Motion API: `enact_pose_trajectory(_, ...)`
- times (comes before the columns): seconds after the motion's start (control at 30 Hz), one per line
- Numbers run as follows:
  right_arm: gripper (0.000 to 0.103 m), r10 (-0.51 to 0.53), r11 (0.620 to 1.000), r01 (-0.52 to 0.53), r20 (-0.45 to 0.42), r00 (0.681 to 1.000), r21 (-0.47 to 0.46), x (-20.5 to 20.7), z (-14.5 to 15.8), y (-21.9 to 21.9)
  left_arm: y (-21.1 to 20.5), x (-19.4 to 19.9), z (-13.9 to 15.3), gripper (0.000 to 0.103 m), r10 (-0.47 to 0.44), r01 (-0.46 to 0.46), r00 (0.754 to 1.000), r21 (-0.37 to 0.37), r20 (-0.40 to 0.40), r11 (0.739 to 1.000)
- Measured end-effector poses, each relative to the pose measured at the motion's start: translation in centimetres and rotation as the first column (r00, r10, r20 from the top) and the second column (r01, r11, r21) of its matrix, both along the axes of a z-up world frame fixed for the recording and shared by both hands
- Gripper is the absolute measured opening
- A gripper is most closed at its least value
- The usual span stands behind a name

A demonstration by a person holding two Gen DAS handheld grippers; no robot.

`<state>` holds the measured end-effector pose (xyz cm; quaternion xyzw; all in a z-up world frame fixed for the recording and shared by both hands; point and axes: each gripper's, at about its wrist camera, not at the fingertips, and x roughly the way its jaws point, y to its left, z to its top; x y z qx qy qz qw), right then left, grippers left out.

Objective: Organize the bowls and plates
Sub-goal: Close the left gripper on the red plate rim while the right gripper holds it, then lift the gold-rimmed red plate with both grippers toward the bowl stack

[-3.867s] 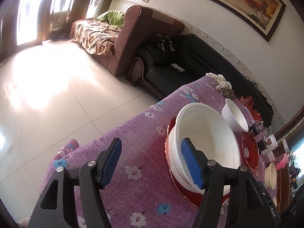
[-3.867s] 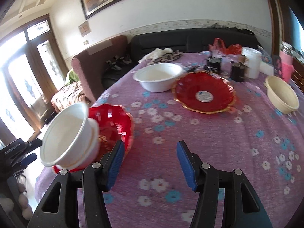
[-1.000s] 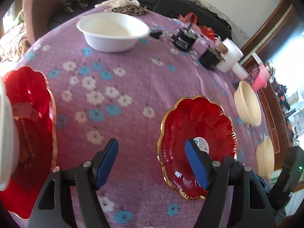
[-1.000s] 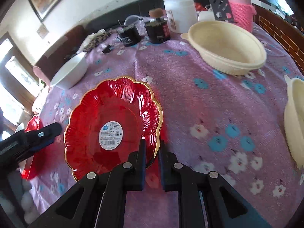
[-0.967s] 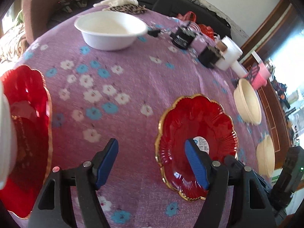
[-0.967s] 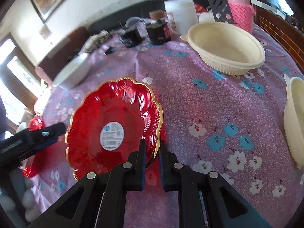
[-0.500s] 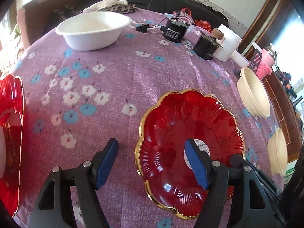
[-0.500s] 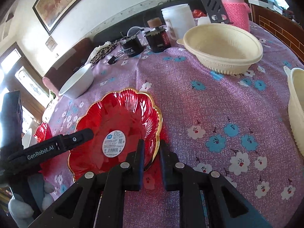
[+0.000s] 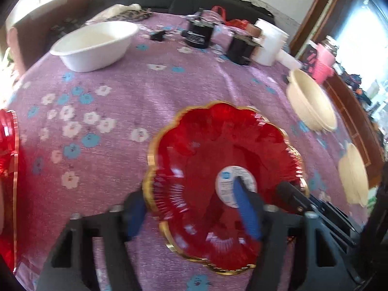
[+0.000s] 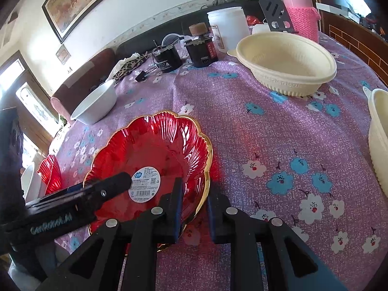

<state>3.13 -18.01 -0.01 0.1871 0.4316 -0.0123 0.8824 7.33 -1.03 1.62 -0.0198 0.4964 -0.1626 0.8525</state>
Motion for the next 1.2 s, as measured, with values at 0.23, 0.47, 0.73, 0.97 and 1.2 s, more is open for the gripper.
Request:
enact_pose_trajectory(0.23,0.018,0.004,1.000,-0.003,0.012,1.000,-0.020,-0.3,0.3,0.3,2.7,0.0,0.0,0.017,0.075,-0.076,0.997,-0.046,-0.027,0.996)
enact_pose_trajectory(0.47,0.018,0.008,0.999,-0.007,0.035,0.999,-0.041,-0.8,0.8,0.7,3.3,-1.4,0.0,0.017,0.081,-0.082,0.997,-0.065,-0.019,0.994)
enact_pose_trajectory(0.73,0.019,0.042,0.998,-0.042,0.011,0.999,-0.038,-0.6,0.5,1.3,4.1,-1.4,-0.1,0.017,0.064,-0.065,0.998,-0.071,-0.021,0.995)
enact_pose_trajectory(0.97,0.021,0.045,0.999,-0.045,0.003,0.999,-0.028,-0.4,0.3,1.4,2.6,-0.3,-0.1,0.032,0.048,-0.047,0.999,-0.031,0.020,0.998)
enact_pose_trajectory(1.2,0.021,0.032,0.999,-0.032,0.011,0.999,-0.017,-0.4,0.2,1.2,1.7,0.9,-0.1,0.043,0.038,-0.037,0.999,-0.019,0.036,0.999)
